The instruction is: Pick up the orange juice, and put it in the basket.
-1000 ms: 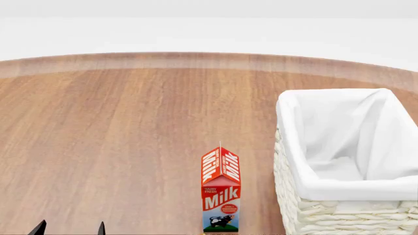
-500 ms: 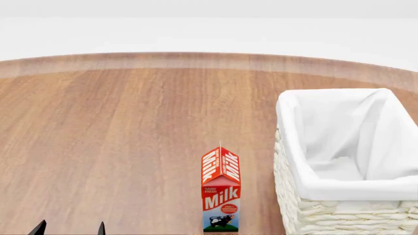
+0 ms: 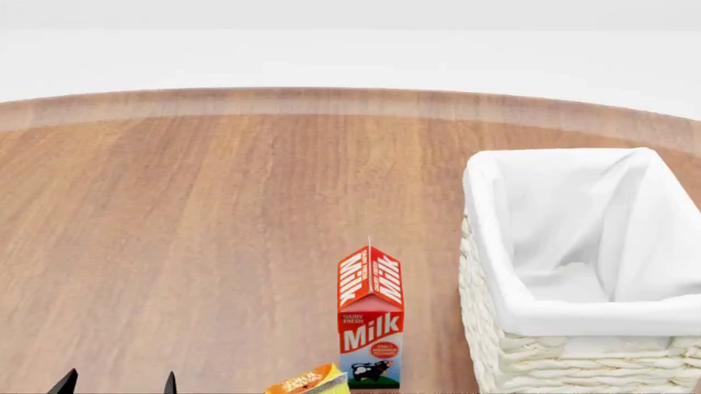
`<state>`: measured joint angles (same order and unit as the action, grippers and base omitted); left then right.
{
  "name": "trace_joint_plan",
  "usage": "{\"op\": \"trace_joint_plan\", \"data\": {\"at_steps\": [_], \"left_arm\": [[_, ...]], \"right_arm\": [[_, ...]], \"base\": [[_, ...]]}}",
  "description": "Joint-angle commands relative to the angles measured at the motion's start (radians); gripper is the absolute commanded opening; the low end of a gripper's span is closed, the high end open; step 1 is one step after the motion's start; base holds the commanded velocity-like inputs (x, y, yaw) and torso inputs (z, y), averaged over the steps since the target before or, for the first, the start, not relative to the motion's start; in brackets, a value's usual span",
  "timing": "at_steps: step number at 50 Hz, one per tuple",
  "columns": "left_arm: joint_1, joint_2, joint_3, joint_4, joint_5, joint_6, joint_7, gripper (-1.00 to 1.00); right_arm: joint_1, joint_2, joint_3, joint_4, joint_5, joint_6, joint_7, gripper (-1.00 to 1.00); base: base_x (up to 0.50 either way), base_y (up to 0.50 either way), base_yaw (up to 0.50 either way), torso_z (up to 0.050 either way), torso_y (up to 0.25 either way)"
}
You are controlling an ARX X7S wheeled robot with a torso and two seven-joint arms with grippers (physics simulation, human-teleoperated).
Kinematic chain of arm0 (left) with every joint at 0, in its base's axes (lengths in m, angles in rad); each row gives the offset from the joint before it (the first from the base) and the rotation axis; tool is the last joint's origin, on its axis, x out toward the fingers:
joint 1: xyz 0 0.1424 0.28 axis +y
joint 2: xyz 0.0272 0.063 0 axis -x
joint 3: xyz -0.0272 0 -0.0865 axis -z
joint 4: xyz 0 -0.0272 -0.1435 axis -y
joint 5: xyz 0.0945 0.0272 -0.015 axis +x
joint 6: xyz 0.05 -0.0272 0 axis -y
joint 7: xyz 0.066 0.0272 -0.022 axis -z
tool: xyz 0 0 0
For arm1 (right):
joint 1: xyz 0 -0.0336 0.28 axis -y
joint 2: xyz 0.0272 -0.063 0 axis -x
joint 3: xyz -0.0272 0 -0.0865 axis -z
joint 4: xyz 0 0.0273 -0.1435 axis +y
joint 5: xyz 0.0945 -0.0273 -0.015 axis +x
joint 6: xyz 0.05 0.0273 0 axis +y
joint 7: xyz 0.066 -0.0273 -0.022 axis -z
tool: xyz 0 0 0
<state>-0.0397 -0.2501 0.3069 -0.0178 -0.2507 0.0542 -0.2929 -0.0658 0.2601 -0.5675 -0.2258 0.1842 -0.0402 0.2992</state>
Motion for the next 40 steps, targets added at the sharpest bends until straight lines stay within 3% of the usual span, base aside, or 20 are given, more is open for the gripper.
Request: {"op": "trace_joint_plan", "data": {"at_steps": [1,40], "left_arm": [[-0.001,-0.003,0.004,0.0,-0.003,0.001,-0.004,1.0],[-0.004,-0.013,0.018,-0.002,-0.013,0.006,-0.015,1.0]], "right_arm": [[-0.007,0.023,0.011,-0.133,-0.044,0.044,0.028,-1.0],[0.042,0.073,0.069,-0.407,-0.036,0.241,0.104,-1.0]], "base": [[0.0,0.0,0.0,0.0,0.0],[0.0,0.0,0.0,0.0,0.001]]}}
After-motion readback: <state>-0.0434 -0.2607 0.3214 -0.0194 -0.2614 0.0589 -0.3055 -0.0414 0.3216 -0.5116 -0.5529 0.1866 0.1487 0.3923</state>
